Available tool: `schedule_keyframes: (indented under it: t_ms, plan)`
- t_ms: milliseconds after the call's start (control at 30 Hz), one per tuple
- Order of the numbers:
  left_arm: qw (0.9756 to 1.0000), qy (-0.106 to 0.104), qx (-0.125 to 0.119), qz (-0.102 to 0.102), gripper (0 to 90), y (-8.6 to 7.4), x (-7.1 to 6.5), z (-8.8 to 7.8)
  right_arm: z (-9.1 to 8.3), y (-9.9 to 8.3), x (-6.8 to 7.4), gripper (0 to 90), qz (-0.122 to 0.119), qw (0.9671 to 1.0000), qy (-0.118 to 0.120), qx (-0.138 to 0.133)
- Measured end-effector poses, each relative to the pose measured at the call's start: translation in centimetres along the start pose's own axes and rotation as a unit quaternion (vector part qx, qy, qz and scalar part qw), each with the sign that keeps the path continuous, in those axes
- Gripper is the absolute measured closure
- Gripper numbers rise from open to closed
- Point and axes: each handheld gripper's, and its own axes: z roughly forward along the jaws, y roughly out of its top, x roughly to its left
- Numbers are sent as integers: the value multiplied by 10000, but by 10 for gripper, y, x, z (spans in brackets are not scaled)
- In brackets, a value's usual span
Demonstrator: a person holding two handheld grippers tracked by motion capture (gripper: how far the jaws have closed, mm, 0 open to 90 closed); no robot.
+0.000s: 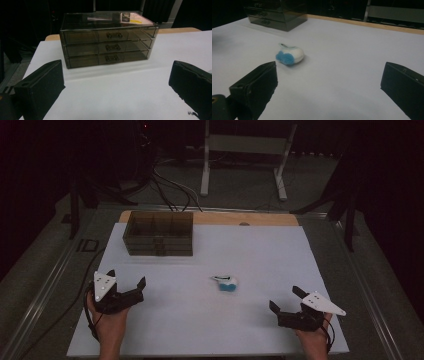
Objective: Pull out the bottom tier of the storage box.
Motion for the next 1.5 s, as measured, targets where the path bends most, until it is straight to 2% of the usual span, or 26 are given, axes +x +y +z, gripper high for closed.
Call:
schedule_keyframes:
  t_ms: [133,800,967,1500]
  plan:
    - [10000,27,-14,25,15,4,-2,4,0,0,0,12,-23,10000,9,-7]
    - [9999,46,-18,-137,15,16,-7,29,1,-1,0,12,0,10000,19,0]
    - [10000,86,27,22,15,21,-11,38,1,-1,1,12,-24,10000,38,-7]
    - [9998,170,38,-49,15,27,-12,61,0,-1,-1,12,1,10000,12,-4]
